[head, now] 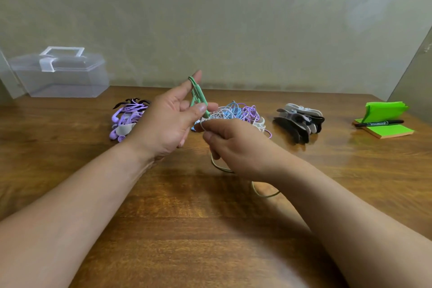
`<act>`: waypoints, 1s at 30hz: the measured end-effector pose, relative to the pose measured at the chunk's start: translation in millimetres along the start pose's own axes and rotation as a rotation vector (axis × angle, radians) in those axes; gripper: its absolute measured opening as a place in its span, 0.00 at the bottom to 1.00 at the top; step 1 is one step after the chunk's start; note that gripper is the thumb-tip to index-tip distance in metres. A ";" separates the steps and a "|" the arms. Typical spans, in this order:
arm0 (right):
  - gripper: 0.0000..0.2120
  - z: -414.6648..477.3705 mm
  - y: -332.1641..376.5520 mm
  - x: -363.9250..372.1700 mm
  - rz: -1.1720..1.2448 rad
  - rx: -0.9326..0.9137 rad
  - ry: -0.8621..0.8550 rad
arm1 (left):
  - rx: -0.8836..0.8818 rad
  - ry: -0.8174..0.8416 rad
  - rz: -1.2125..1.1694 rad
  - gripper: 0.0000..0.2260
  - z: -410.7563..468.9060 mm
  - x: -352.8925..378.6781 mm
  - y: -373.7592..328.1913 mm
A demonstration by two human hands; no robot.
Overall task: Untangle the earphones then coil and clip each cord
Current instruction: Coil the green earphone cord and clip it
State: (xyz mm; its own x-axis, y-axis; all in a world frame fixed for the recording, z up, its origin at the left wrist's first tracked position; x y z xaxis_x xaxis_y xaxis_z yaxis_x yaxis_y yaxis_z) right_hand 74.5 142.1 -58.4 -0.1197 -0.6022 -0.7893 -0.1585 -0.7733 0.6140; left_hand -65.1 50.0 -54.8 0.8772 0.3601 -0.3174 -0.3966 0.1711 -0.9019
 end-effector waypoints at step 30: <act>0.09 7.2 -38.1 -19.3 0.887 -0.248 -0.032 | 0.030 0.494 -0.368 0.23 -14.3 17.6 -22.4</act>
State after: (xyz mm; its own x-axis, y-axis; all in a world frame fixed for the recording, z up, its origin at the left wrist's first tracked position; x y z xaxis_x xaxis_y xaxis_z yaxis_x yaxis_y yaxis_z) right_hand 75.8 184.6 -66.6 -0.1246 -0.9919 -0.0262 0.2186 -0.0532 0.9744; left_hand -36.8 39.4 -44.4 0.9768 -0.1936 -0.0911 -0.0447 0.2315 -0.9718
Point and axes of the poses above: each hand's wrist, its own z-axis towards the middle knuckle, its own x-axis out of the palm, y = z × x, the point moved 2 cm from there along z, towards the middle knuckle, and after that the axes turned 15 degrees about y, right-handed, at the moved point
